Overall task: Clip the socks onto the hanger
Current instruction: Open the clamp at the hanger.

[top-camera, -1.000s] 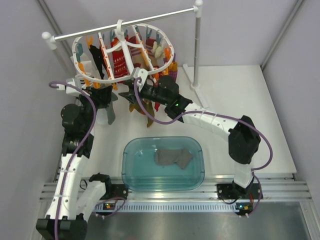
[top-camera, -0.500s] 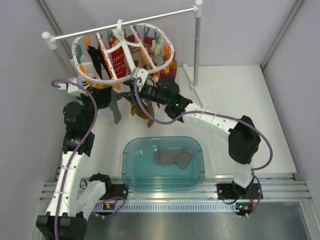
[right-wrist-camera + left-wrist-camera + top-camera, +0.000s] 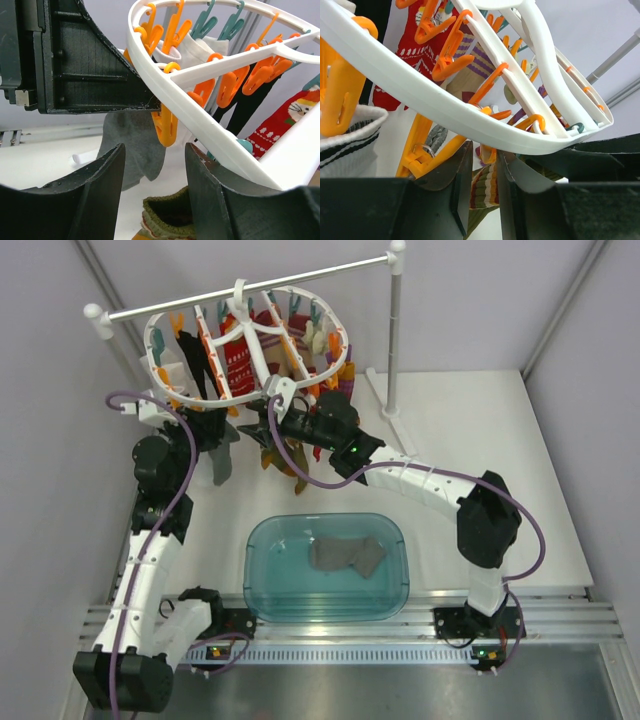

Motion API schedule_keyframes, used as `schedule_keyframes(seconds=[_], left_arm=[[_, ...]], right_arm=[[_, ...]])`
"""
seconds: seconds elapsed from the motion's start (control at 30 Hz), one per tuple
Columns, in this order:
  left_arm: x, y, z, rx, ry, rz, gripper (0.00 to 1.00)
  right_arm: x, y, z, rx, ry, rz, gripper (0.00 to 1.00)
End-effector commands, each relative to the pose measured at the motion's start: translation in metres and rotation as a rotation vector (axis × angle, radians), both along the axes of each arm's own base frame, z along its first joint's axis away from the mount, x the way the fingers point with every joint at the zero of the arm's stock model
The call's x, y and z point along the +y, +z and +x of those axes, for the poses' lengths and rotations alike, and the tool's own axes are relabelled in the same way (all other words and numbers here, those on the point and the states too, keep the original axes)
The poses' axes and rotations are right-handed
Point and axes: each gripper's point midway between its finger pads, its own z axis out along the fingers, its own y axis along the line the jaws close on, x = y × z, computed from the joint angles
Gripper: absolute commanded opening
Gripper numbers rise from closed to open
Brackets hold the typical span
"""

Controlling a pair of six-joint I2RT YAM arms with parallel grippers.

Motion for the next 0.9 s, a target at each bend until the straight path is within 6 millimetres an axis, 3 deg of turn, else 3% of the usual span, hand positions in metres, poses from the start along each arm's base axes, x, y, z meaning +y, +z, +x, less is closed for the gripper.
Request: schedule_keyframes(seconds=[0.0, 0.07, 0.3, 0.87], left_arm=[[0.002, 0.022, 0.0, -0.087, 0.015, -0.03, 0.29], [0.002, 0.023, 0.0, -0.094, 0.019, -0.035, 0.27], [-0.003, 0.024, -0.004, -0.096, -0.013, -0.026, 0.04], [-0.014, 0.026, -0.032, -0.012, -0.089, 0.029, 0.0]], right_arm=[[0.003, 0.035, -0.01, -0.039, 0.028, 0.07, 0.51], [0.004, 0.034, -0.011, -0.038, 0.029, 0.069, 0.51], [0.007, 0.034, -0.012, -0.052, 0.044, 0.075, 0.51], [0.017, 0.038, -0.013, -0.068, 0.051, 0.082, 0.5]])
